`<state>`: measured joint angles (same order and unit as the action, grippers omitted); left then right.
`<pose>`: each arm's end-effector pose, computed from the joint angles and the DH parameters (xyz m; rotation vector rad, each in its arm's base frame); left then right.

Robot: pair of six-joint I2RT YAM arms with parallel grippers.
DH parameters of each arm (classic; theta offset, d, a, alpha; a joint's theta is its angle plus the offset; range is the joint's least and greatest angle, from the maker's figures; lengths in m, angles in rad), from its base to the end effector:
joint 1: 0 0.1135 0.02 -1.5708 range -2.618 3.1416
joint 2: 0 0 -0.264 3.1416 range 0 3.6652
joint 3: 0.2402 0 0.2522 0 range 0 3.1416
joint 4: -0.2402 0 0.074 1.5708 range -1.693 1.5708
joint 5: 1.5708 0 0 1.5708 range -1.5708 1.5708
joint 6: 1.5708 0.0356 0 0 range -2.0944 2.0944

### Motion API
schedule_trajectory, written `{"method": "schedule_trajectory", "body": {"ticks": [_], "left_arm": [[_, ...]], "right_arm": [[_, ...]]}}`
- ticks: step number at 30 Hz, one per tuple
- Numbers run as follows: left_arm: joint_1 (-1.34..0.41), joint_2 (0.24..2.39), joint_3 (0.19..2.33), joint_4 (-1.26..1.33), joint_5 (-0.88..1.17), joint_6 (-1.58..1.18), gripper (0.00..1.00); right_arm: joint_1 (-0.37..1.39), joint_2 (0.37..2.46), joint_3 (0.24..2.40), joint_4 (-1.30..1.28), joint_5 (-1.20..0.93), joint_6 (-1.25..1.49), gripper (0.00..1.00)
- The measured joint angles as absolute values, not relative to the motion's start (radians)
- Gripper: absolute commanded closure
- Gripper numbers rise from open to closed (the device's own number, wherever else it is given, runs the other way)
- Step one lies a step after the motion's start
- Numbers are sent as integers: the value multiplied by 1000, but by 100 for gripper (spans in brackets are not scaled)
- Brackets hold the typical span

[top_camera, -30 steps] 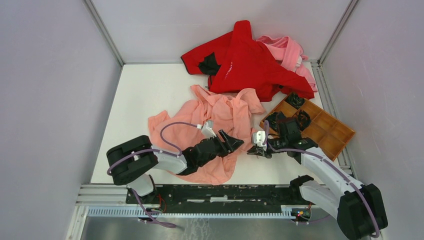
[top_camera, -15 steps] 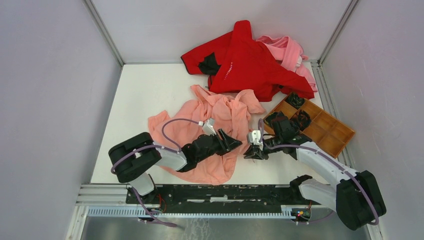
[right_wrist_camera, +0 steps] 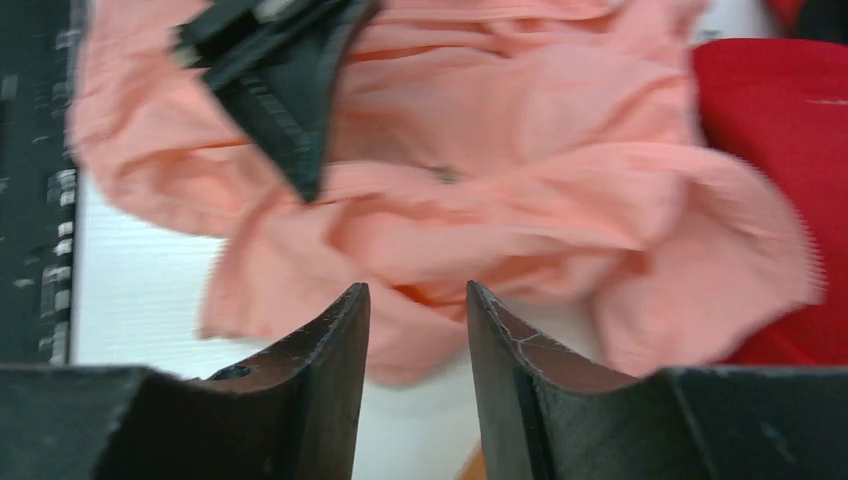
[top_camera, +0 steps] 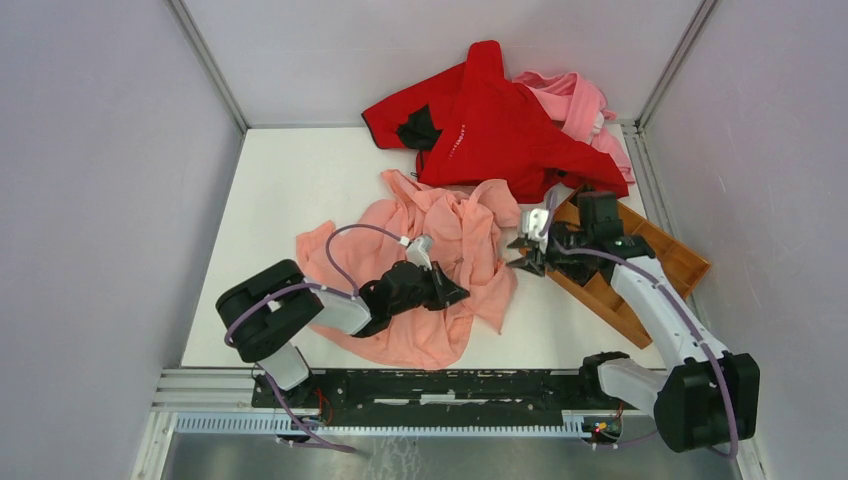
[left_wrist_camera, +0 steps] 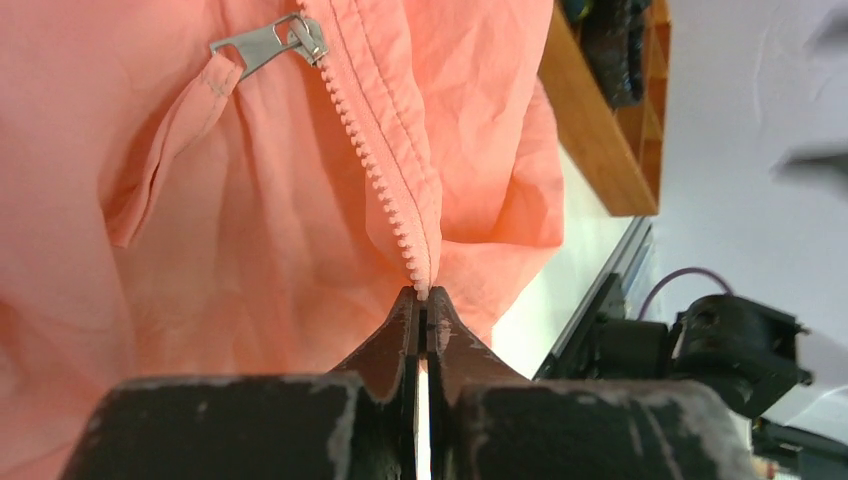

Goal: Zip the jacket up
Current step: Adjust the jacket at the center of the board.

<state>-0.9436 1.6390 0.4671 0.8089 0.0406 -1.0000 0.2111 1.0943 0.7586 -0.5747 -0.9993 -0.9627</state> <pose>0.1695 -0.2363 0.1356 -0.0309 2.1777 -1.2657 0.1963 0.0727 0.2504 -1.4693 1.5097 0.7909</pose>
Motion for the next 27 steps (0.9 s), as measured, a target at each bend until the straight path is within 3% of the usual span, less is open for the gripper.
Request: {"method": "schedule_trajectory", "body": {"ticks": [10,22,27], "left_arm": [[-923,1520,472,642,117,-862,98],[-867,1443,498,480,216,-783,98],[-852,1435,533,413,251,-766,98]], "right_arm": [[123,1379,990,-237,-899,-583,47],[124,1717,1126,-113,-668,-430,50],[136,1766,1131,-104,-652,-411,67]]}}
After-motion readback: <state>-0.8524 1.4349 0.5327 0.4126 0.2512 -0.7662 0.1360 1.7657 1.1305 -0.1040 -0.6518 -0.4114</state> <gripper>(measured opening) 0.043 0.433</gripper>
